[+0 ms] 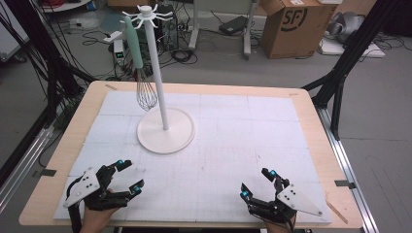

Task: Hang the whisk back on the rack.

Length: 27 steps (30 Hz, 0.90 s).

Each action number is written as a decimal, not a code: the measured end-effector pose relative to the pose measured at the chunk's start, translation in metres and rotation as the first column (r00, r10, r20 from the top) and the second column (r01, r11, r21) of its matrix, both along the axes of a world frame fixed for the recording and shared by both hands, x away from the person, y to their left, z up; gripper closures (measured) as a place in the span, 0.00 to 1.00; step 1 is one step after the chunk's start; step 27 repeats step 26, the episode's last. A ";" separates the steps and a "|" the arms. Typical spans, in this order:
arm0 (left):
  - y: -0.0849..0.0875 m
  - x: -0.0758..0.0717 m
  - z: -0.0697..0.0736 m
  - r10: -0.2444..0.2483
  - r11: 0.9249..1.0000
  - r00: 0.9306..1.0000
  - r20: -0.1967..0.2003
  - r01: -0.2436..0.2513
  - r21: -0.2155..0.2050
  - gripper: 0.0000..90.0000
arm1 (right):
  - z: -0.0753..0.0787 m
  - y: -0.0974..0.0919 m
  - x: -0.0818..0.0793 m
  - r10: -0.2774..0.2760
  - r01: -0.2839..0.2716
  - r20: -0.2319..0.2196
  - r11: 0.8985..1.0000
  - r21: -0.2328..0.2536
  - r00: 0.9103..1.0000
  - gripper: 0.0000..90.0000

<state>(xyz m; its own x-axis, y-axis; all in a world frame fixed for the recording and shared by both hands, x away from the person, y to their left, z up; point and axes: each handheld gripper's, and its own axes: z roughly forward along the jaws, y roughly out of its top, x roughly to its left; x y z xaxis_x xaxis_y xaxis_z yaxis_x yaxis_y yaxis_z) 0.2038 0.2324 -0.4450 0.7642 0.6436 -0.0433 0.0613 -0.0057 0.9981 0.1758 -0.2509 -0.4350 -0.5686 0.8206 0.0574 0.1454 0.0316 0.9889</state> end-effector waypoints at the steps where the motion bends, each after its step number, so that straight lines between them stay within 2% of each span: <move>1: 0.000 0.000 0.000 -0.001 1.000 1.000 0.000 0.001 -0.005 0.26 | 0.000 0.000 0.000 0.000 0.000 0.002 1.000 0.000 1.000 0.16; 10: -0.004 0.000 -0.003 -0.005 1.000 1.000 -0.002 0.005 0.011 0.27 | 0.000 0.000 0.000 0.000 0.000 -0.004 1.000 0.003 1.000 0.16; 18: -0.002 0.000 -0.003 -0.001 1.000 1.000 -0.009 0.001 -0.008 0.27 | 0.000 0.000 0.000 0.002 -0.002 -0.004 1.000 0.006 1.000 0.17; 27: -0.003 0.000 -0.003 -0.002 1.000 1.000 -0.005 0.002 -0.011 0.27 | 0.000 0.000 0.000 0.002 -0.002 0.000 1.000 0.006 1.000 0.16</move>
